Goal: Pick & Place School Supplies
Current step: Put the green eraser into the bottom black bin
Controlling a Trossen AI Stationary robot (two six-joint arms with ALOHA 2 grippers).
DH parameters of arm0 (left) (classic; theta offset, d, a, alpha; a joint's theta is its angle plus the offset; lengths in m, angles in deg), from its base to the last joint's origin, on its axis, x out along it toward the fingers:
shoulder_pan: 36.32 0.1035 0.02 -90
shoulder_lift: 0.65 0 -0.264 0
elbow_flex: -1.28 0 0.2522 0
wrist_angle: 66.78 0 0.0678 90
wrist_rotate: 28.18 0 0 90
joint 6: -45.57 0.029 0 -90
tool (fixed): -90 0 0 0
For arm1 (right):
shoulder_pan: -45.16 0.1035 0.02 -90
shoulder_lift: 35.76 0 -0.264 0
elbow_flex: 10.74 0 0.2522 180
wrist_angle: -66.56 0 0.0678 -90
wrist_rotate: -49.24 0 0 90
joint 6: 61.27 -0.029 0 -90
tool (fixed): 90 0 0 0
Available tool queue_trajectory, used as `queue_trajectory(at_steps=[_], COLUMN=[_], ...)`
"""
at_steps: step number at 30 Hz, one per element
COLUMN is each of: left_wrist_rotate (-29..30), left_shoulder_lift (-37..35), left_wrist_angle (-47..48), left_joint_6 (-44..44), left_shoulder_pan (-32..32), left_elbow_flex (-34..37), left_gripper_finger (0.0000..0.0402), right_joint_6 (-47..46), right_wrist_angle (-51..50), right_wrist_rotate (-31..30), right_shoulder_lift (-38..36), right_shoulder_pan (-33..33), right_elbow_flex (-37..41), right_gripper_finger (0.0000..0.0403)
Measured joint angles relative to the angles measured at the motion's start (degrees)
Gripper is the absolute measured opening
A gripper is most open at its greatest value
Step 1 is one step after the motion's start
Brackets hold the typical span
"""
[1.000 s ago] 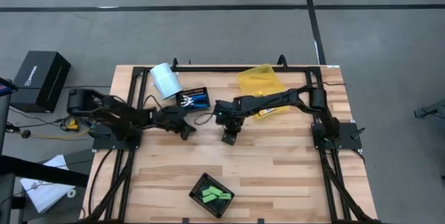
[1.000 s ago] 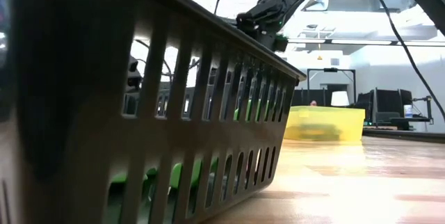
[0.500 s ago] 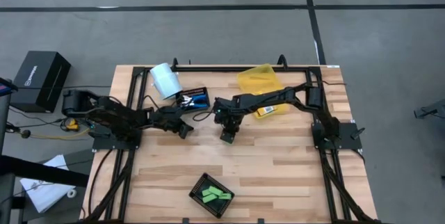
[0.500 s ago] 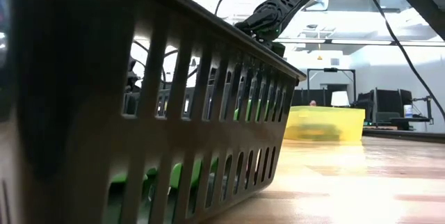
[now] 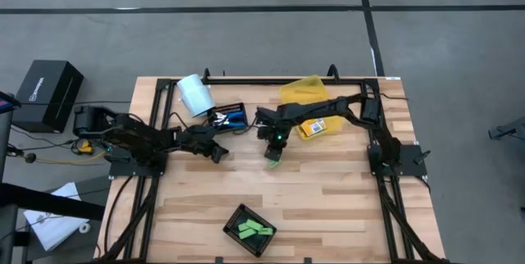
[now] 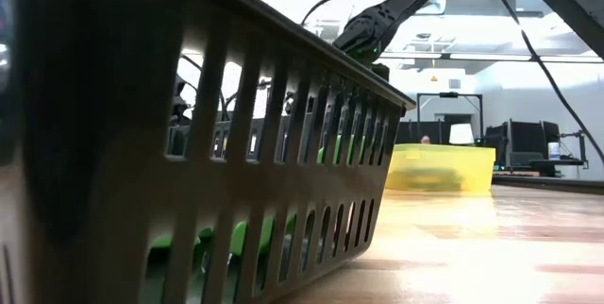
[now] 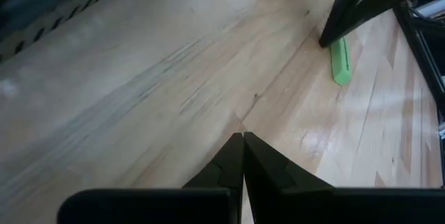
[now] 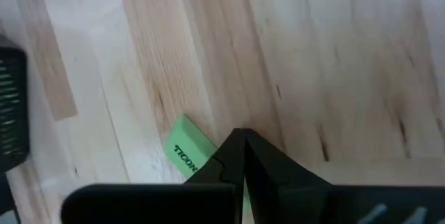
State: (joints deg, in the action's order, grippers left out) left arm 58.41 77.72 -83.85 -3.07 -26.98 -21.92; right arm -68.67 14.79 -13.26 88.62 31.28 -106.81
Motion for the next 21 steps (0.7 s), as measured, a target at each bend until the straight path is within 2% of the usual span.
queue_trajectory(at_steps=[13, 17, 21], left_wrist_rotate=[0.43, 0.64, 0.73], left_shoulder_lift=[-0.04, -0.07, -0.07], left_wrist_angle=[-0.14, -0.22, -0.26], left_joint_6=[-0.09, -0.09, 0.15], left_shoulder_pan=[0.0, 0.0, 0.0], left_elbow_flex=[-0.04, -0.09, -0.09], left_gripper_finger=[0.0002, 0.0002, 0.0002], right_joint_6=[1.87, 1.84, 1.53], right_wrist_angle=[-0.51, 1.4, 2.44], right_wrist_rotate=[2.08, 0.79, 2.01], right_shoulder_lift=[-1.31, -4.29, -7.22], right_shoulder_pan=[-2.24, -2.44, -2.37], right_elbow_flex=[0.2, 0.27, 0.14], right_gripper_finger=[0.0, 0.0, 0.0])
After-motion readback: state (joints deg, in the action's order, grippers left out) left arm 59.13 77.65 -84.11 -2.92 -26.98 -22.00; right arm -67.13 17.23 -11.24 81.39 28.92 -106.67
